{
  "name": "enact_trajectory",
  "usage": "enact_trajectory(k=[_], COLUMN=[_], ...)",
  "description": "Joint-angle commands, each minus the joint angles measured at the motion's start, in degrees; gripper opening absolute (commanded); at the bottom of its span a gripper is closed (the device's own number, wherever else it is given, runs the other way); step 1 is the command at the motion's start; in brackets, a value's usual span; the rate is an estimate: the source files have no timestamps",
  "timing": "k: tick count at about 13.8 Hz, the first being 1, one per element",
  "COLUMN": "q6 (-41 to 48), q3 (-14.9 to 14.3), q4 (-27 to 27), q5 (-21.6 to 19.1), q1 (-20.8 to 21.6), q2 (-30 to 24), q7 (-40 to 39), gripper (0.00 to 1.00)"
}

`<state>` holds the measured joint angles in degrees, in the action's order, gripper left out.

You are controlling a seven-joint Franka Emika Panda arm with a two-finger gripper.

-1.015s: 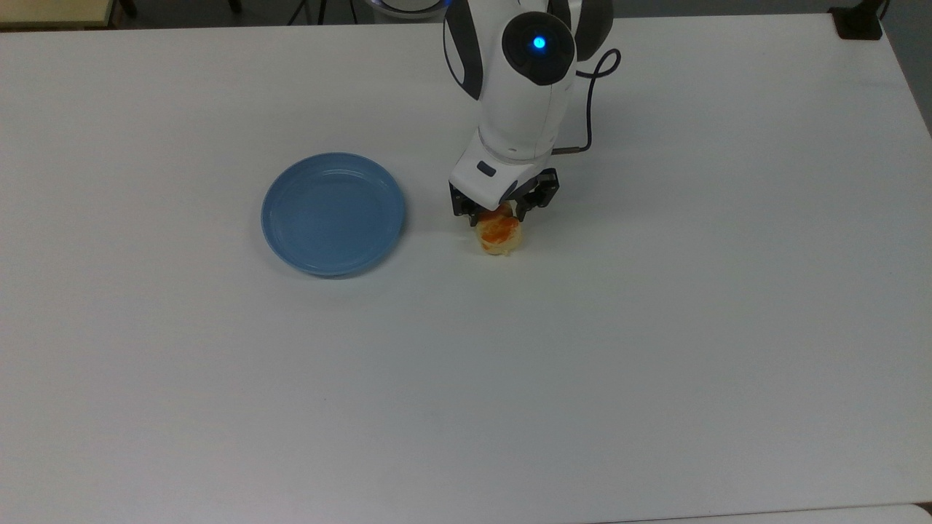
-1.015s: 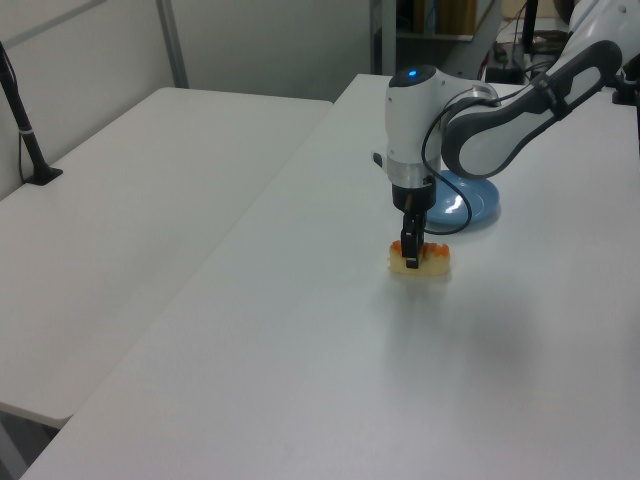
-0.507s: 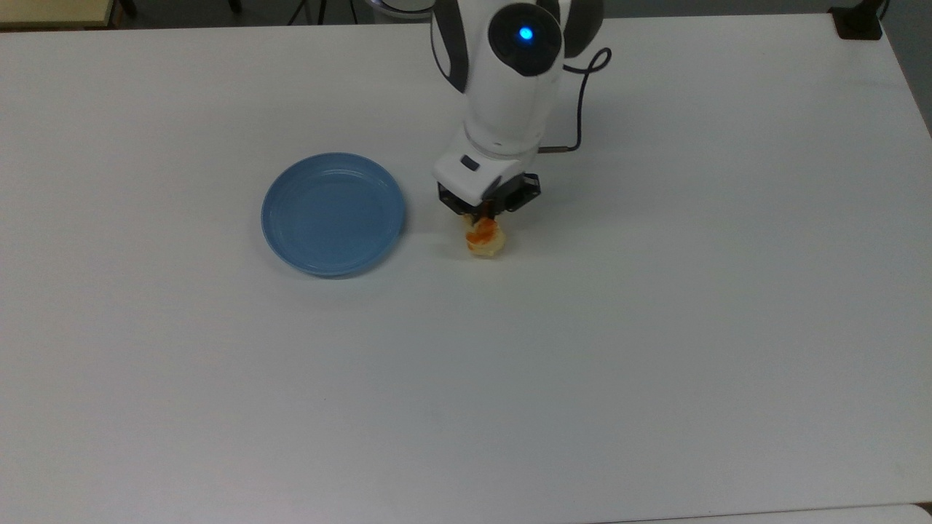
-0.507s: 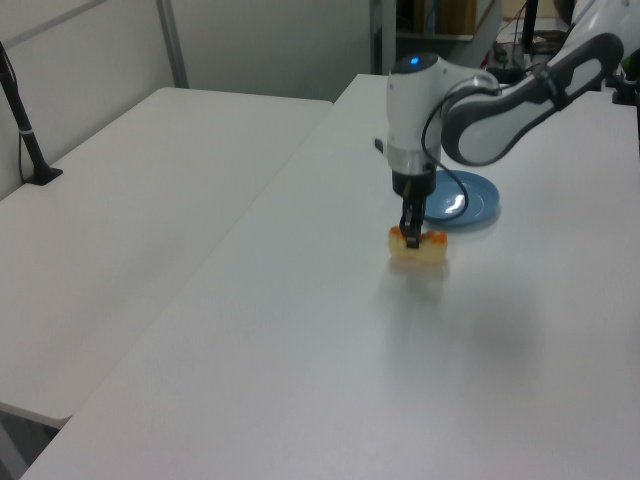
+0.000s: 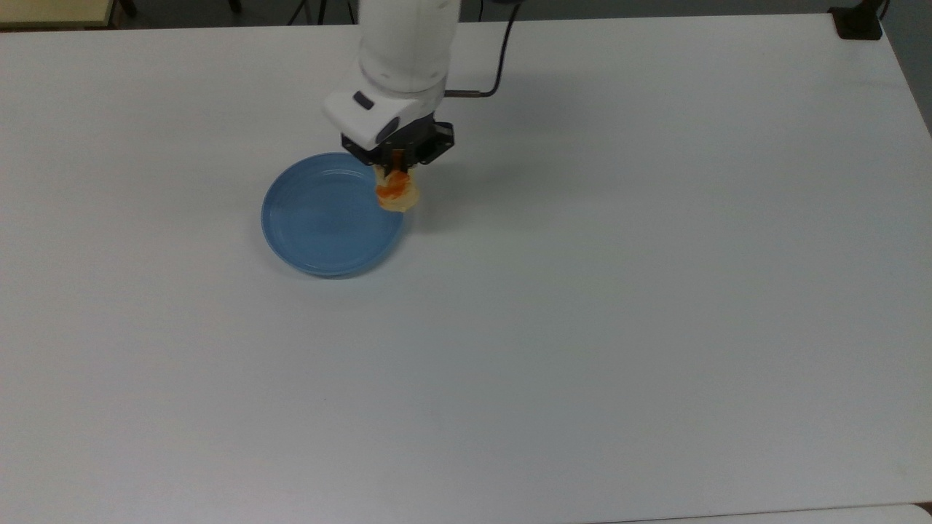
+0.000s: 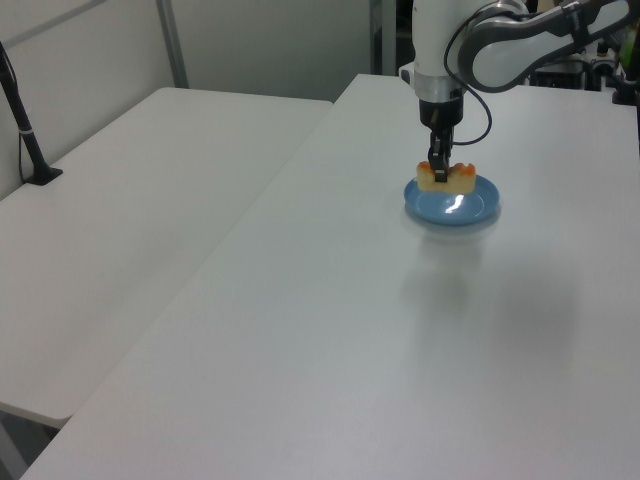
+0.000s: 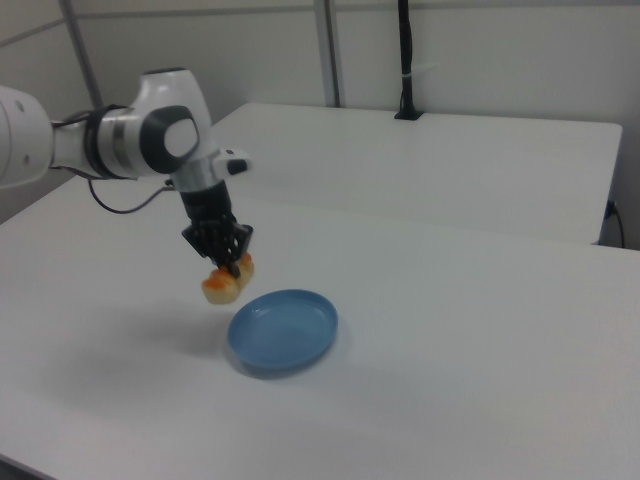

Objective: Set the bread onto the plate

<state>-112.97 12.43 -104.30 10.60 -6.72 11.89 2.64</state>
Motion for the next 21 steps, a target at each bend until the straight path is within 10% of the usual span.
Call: enact_trajectory(k=[1,7,8,10,21], q6=[-1.1,-8.66,-9.1,-8.76,19.62], q3=[-0.3,-0.3,-0.3,-0.3,-3.45], q4=[-1.08,-3.9,-3.9,-3.55,11.65], q5=[-1.01,-4.45,-4.45,-4.45,-9.78], q1=[-5.39,-7.95,-8.3,-9.01,-10.94], q2=[1.99,5.69,5.69,5.69,-9.84], q7=[-6.92,-9.41,-9.06,-8.79,-0.37], gripper=[0.18,0.18,0.27,1.0,1.0])
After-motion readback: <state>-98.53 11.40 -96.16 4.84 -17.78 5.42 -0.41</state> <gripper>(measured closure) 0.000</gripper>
